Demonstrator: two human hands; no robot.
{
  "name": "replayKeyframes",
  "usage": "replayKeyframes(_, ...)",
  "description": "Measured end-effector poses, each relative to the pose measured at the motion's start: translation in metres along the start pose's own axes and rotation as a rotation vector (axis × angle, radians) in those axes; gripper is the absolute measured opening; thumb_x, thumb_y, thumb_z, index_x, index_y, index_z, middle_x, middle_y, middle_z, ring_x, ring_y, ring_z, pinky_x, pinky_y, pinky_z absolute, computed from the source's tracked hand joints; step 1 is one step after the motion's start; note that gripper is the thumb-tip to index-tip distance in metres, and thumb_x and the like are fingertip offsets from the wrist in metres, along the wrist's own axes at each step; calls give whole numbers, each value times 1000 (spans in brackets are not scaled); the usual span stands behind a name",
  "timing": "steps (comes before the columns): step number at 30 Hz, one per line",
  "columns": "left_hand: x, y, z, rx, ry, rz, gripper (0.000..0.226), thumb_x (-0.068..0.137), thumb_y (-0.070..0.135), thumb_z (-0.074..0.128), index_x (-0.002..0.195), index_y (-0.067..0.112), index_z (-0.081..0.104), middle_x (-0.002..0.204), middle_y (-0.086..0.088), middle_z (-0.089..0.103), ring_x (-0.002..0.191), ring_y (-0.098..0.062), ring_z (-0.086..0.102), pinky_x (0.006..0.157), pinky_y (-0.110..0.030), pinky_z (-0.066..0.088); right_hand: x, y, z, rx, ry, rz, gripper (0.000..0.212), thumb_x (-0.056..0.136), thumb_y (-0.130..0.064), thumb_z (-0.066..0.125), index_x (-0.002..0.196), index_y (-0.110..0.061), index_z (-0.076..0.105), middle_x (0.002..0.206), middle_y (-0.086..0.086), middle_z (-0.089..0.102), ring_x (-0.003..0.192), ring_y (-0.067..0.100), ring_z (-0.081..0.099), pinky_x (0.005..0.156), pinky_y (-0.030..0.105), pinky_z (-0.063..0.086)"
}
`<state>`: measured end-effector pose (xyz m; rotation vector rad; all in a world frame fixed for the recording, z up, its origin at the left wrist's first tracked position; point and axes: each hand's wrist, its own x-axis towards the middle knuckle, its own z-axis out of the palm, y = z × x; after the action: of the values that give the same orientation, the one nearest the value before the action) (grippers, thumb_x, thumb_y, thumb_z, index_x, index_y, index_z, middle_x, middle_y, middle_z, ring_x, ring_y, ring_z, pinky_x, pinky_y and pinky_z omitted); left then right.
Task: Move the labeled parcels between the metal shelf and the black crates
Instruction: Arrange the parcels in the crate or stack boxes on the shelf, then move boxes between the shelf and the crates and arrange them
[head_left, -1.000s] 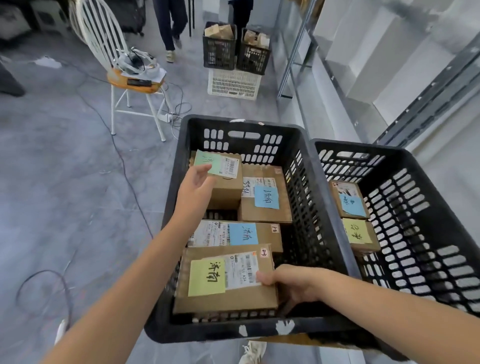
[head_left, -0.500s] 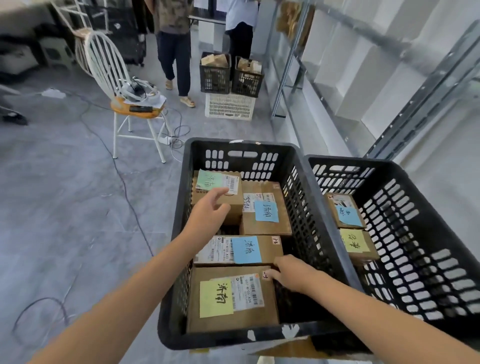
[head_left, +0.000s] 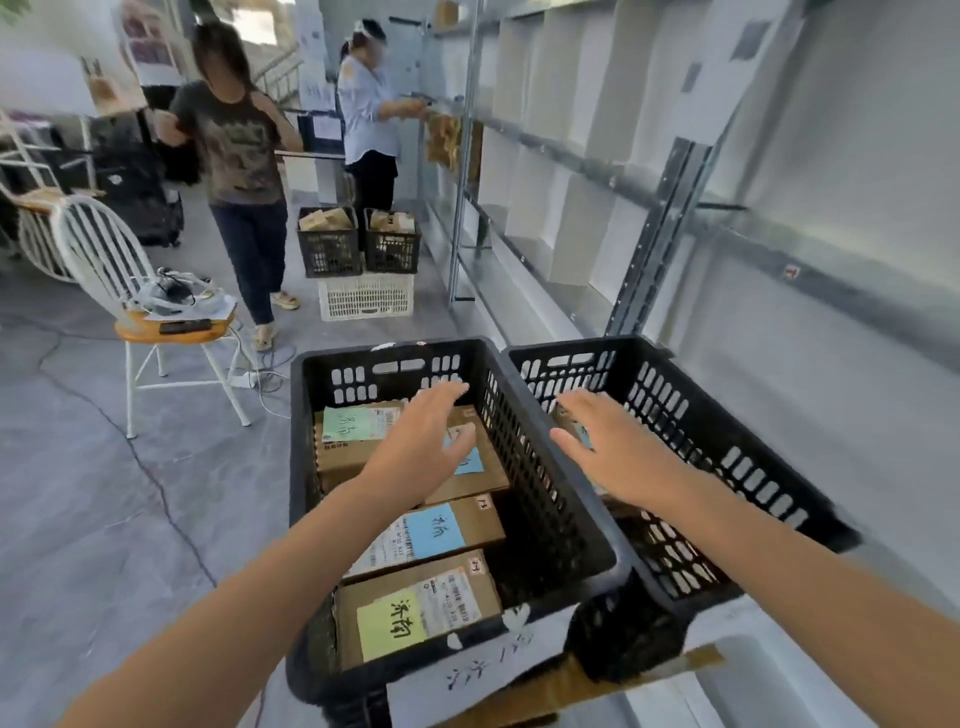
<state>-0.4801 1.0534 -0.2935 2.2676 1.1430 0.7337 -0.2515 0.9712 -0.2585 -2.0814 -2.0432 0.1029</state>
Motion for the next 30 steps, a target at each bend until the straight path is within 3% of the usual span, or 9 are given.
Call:
replayKeyframes(4,10,53,3,5,-28,128,59,100,38,49,153,25,27,160,6,27,148,-9,16,114,-23,10,-35,16,-38,-7,100,84,58,103,-45,45,154,-18,33,156,-1,37,145,17,32,117,29,21)
replayKeyframes(8,15,119,18,18,-38,292,60,101,40,48,154,24,25,159,7,27,146,-8,18,114,-21,10,-80,35,-82,-4,210,149,59,102,-46,47,152,-18,35,155,0,40,142,17,36,115,30,26)
replayKeyframes(12,6,205,53,-24,-84,445,60,101,39,48,154,24,24,160,4,26,147,-12,21,117,-27,16,-151,66,-123,-34,311,245,51,103,-42,47,148,-18,40,149,2,45,136,18,39,111,30,30)
replayKeyframes(19,-54,354,131,-144,-167,684,59,100,33,52,152,15,32,159,-1,30,147,-15,25,118,-24,16,-307,113,-173,-137,338,498,62,104,-47,41,155,-16,28,161,1,31,147,18,26,117,32,24)
replayKeyframes(21,-74,391,147,-180,-210,737,60,100,34,52,153,15,31,159,-3,30,147,-17,24,121,-29,17,-350,121,-191,-151,371,555,61,104,-48,41,155,-16,30,160,1,33,146,18,27,115,31,26)
replayKeyframes(26,-115,480,175,-194,-185,898,58,99,39,52,151,20,33,157,2,33,142,-16,33,105,-10,16,-449,133,-236,-191,472,695,60,104,-46,41,154,-15,30,157,3,35,143,22,31,113,35,29)
replayKeyframes(30,-153,549,188,-324,-246,1026,53,99,32,55,148,22,37,153,4,38,140,-12,32,104,-9,17,-520,138,-266,-228,578,787,58,104,-44,43,152,-13,33,152,5,40,140,22,35,111,33,30)
